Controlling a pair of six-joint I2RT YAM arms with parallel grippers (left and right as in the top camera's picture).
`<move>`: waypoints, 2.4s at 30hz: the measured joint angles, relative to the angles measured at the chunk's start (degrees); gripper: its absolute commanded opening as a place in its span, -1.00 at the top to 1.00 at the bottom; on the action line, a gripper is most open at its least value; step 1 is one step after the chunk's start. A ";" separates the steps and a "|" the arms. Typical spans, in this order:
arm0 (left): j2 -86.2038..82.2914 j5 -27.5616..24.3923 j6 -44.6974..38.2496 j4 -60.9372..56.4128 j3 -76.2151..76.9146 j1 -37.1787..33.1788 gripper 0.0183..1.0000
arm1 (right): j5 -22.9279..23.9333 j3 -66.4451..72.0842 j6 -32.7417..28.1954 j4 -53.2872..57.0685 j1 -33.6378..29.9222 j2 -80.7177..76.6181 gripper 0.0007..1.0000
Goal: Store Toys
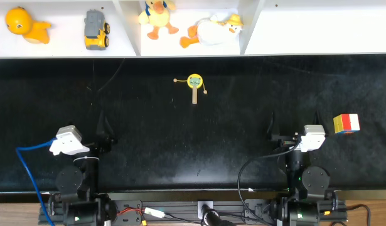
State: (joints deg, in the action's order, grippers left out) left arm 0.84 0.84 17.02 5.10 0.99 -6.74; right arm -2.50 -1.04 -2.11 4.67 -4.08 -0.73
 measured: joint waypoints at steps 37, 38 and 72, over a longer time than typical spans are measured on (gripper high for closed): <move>0.00 -0.02 -0.90 -0.02 0.00 0.00 -0.99 | 0.00 0.00 0.00 0.02 0.00 0.00 -0.99; 0.00 -0.04 -0.90 -0.02 0.00 0.00 -1.00 | -0.02 0.00 0.02 0.04 0.00 0.00 -0.99; 0.00 -0.04 -0.90 -0.02 0.00 0.00 -1.00 | -25.59 -1.70 39.78 4.17 0.00 -5.53 -1.00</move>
State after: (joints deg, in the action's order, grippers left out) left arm 0.84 0.80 16.12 5.08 0.99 -6.74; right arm -28.10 -2.74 37.67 8.84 -4.08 -6.26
